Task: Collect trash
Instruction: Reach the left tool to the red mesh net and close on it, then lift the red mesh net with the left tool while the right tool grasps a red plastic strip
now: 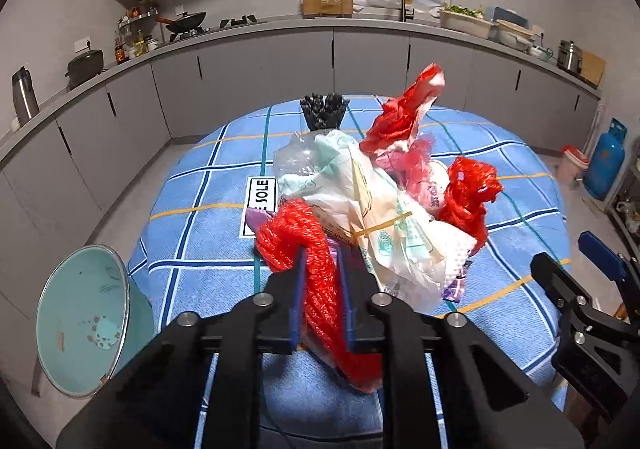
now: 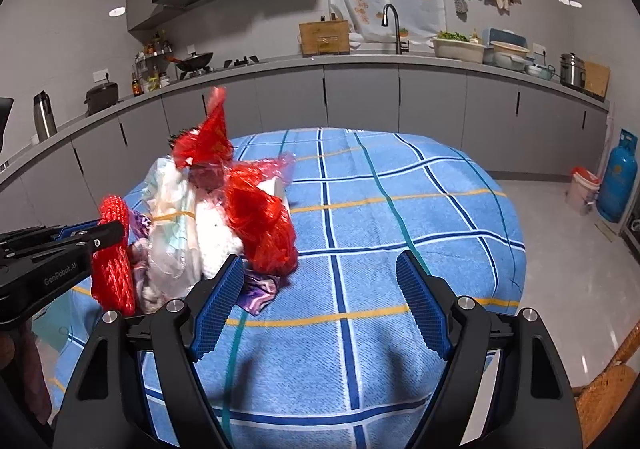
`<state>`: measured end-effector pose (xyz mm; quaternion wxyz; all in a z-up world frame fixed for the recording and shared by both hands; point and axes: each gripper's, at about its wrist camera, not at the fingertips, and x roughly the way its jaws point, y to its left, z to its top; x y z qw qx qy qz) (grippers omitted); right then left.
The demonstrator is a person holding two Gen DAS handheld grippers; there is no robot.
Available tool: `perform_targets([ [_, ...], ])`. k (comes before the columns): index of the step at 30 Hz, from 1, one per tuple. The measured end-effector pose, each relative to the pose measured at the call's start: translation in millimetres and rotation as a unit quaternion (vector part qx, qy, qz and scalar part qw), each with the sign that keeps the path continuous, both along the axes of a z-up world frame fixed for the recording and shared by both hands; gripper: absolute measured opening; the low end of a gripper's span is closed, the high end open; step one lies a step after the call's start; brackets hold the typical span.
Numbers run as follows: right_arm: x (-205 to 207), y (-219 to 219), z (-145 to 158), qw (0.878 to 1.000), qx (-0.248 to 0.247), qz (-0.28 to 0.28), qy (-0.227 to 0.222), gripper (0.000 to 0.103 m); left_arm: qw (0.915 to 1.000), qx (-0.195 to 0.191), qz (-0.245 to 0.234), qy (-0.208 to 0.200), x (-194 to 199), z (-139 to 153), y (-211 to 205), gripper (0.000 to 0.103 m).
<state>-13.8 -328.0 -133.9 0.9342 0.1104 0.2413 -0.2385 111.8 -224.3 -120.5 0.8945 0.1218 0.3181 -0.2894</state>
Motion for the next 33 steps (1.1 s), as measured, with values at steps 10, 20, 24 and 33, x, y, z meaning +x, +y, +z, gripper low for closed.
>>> perform_targets([
  [10, 13.3, 9.2, 23.4, 0.999, -0.006, 0.017, -0.033, 0.079, 0.9969, -0.034, 0.008, -0.070, -7.4, 48.6, 28.3, 0.012],
  [20, 73.3, 14.6, 60.3, 0.996, -0.023, 0.041, -0.070, 0.079, 0.9924, 0.000, 0.068, -0.103, 35.1, 44.0, 43.9, 0.012],
  [24, 107.7, 8.8, 62.0, 0.997, -0.024, 0.036, -0.058, 0.079, 0.9909, 0.006, 0.093, -0.097, 62.5, 38.9, 55.1, 0.012],
  [33, 146.7, -1.5, 52.7, 0.999, -0.009, 0.033, -0.029, 0.061, 0.9910, -0.005, 0.104, -0.083, 88.7, 30.5, 66.9, 0.012],
])
